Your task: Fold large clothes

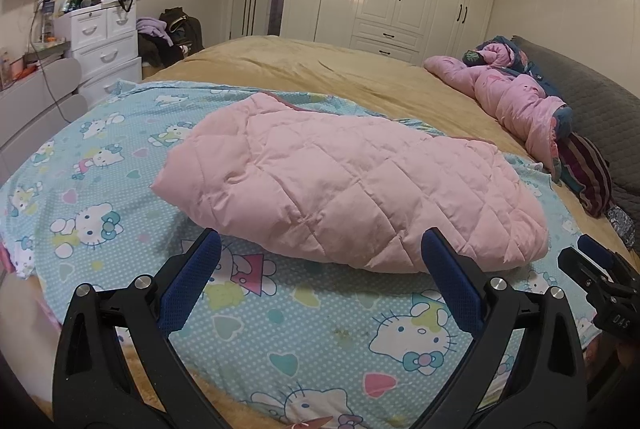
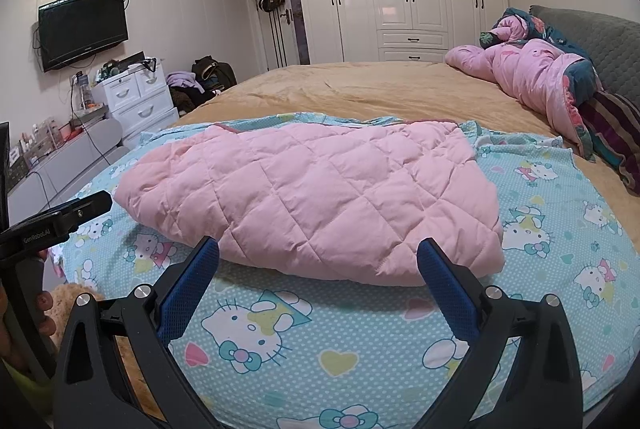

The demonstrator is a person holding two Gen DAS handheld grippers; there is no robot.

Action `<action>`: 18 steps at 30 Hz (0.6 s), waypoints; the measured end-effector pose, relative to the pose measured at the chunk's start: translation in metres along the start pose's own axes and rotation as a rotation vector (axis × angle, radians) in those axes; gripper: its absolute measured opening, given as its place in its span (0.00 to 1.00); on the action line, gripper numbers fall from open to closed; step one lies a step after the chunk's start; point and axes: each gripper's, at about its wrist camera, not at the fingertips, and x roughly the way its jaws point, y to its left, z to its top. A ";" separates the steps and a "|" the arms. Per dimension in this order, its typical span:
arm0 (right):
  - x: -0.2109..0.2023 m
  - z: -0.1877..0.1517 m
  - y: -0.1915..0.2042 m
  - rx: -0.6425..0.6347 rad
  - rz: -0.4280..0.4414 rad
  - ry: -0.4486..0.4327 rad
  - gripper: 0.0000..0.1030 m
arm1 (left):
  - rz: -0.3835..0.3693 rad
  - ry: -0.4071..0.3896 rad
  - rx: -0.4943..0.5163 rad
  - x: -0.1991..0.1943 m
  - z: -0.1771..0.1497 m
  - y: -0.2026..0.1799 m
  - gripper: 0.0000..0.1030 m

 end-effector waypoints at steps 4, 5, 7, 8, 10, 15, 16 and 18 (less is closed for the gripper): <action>0.000 0.000 0.000 0.003 0.000 0.002 0.96 | 0.000 0.001 0.000 0.000 0.000 0.000 0.91; 0.000 0.000 0.000 0.002 0.000 0.002 0.96 | 0.000 0.000 0.000 0.000 0.000 0.000 0.91; 0.000 0.000 0.000 0.002 0.001 0.001 0.96 | 0.002 0.001 0.000 0.000 0.000 0.001 0.91; 0.000 0.000 -0.001 0.001 0.001 0.001 0.96 | 0.001 0.001 0.000 0.000 0.000 0.000 0.91; 0.000 0.000 -0.001 0.002 0.001 0.001 0.96 | 0.003 0.000 0.001 -0.001 0.000 0.000 0.91; 0.000 0.000 0.000 0.003 -0.006 0.001 0.96 | 0.020 0.000 0.011 -0.002 -0.001 0.003 0.91; 0.001 0.000 0.000 0.003 -0.009 0.001 0.96 | 0.024 0.002 0.012 -0.001 -0.001 0.002 0.91; 0.001 0.000 0.001 0.002 -0.010 -0.002 0.96 | 0.031 0.004 0.014 0.000 -0.001 0.003 0.91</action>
